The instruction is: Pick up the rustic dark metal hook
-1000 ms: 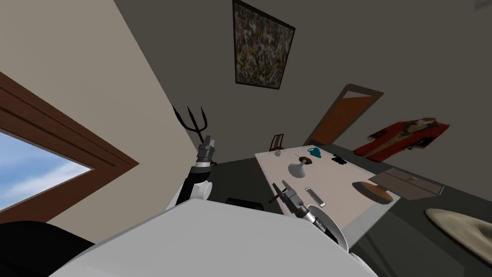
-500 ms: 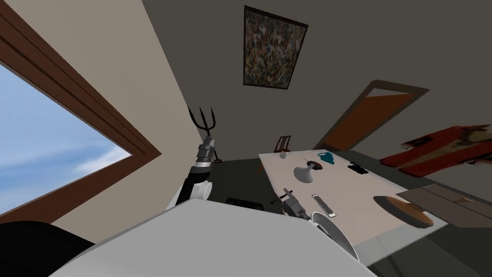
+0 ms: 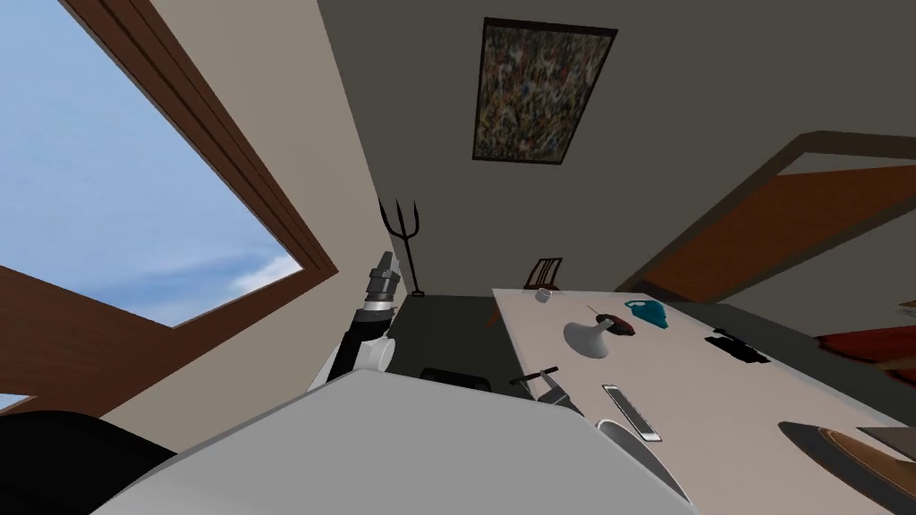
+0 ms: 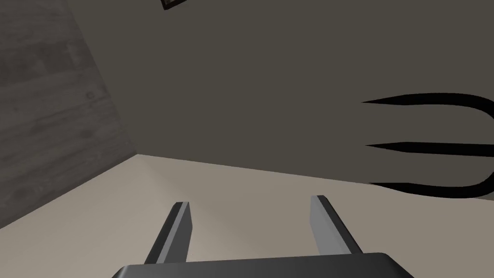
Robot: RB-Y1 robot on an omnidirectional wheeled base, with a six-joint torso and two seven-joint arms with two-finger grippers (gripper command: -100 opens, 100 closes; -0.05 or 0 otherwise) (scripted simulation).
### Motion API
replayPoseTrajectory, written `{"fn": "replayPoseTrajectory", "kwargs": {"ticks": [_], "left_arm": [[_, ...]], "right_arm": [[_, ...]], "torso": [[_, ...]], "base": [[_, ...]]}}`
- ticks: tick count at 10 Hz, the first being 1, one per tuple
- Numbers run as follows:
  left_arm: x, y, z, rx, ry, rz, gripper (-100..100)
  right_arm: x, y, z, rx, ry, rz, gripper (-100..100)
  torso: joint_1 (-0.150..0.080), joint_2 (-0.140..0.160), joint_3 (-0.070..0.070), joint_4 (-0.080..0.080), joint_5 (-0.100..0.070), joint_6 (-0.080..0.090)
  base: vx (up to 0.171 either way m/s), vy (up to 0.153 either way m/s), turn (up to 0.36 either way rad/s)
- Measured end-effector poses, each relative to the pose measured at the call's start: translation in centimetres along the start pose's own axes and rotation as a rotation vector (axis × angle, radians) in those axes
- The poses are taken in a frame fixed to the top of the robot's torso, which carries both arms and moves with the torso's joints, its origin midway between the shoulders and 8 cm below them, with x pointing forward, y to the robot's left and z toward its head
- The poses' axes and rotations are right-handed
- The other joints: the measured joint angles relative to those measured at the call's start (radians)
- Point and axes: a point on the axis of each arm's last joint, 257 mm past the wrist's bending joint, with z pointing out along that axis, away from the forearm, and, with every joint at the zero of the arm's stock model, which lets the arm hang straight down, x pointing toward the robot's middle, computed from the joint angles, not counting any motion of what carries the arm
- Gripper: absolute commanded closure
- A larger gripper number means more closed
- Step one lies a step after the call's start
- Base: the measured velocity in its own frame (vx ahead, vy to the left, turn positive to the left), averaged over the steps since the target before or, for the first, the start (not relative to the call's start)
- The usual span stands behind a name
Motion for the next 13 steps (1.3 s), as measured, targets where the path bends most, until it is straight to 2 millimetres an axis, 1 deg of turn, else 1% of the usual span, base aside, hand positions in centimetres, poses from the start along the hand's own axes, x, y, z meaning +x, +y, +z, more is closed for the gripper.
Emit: {"fn": "replayPoseTrajectory", "kwargs": {"ticks": [1, 2, 3, 4, 5, 6, 7, 8, 9, 10, 11, 12, 13], "left_arm": [[0.0, 0.0, 0.0, 0.0, 0.0, 0.0, 0], [0.0, 0.0, 0.0, 0.0, 0.0, 0.0, 0], [0.0, 0.0, 0.0, 0.0, 0.0, 0.0, 0], [0.0, 0.0, 0.0, 0.0, 0.0, 0.0, 0], [0.0, 0.0, 0.0, 0.0, 0.0, 0.0, 0], [0.0, 0.0, 0.0, 0.0, 0.0, 0.0, 0], [0.0, 0.0, 0.0, 0.0, 0.0, 0.0, 0], [0.0, 0.0, 0.0, 0.0, 0.0, 0.0, 0], [0.0, 0.0, 0.0, 0.0, 0.0, 0.0, 0], [0.0, 0.0, 0.0, 0.0, 0.0, 0.0, 0], [0.0, 0.0, 0.0, 0.0, 0.0, 0.0, 0], [0.0, 0.0, 0.0, 0.0, 0.0, 0.0, 0], [0.0, 0.0, 0.0, 0.0, 0.0, 0.0, 0]], "right_arm": [[1.0, 0.0, 0.2, 0.003, 0.02, -0.017, -100], [2.9, -0.9, -0.3, 0.014, 0.069, -0.045, -100], [4.2, -1.0, -0.6, 0.021, 0.105, -0.071, -100], [6.0, -2.0, -1.3, 0.034, 0.156, -0.104, -100], [7.5, -2.6, -2.3, 0.044, 0.198, -0.129, -100], [8.2, -2.7, -2.6, 0.043, 0.217, -0.148, -100], [9.9, -3.4, -3.5, 0.051, 0.264, -0.173, -100], [11.0, -3.7, -3.9, 0.057, 0.299, -0.199, -100], [12.8, -4.6, -5.0, 0.07, 0.345, -0.226, -100], [14.1, -5.2, -5.7, 0.073, 0.384, -0.254, -100], [14.7, -5.3, -6.2, 0.071, 0.405, -0.273, -100], [16.0, -6.0, -7.7, 0.079, 0.451, -0.297, -100], [17.2, -6.8, -8.2, 0.085, 0.483, -0.319, -100]], "torso": [[0.0, -0.001, -0.001, 0.0, 0.0, 0.001], [0.001, -0.001, -0.001, 0.0, 0.0, -0.001], [0.001, -0.001, -0.001, 0.0, 0.0, 0.001], [0.0, -0.001, 0.0, 0.0, 0.0, -0.001], [0.0, -0.001, -0.001, 0.0, 0.0, 0.001], [0.0, -0.002, -0.001, 0.0, 0.0, 0.001], [0.001, -0.002, -0.001, 0.0, 0.0, -0.001], [0.001, -0.002, -0.001, 0.0, 0.0, 0.0], [0.001, -0.001, -0.001, 0.0, 0.0, 0.0], [0.001, -0.002, -0.001, 0.0, 0.0, 0.001], [0.001, -0.002, -0.001, 0.0, 0.0, 0.001], [0.001, -0.002, -0.001, 0.0, 0.0, 0.0], [0.0, -0.002, -0.001, 0.0, 0.0, 0.001]], "base": [[-0.037, 0.01, 0.358], [-0.035, -0.002, 0.212], [-0.041, -0.002, 0.352], [-0.032, -0.009, 0.211], [-0.014, -0.006, -0.015], [-0.028, 0.011, 0.336], [-0.028, 0.001, 0.245], [-0.034, 0.013, 0.413], [-0.026, 0.004, 0.167], [-0.009, -0.001, -0.055], [-0.015, 0.015, 0.31], [-0.019, 0.004, 0.204], [-0.009, 0.0, 0.025]]}}
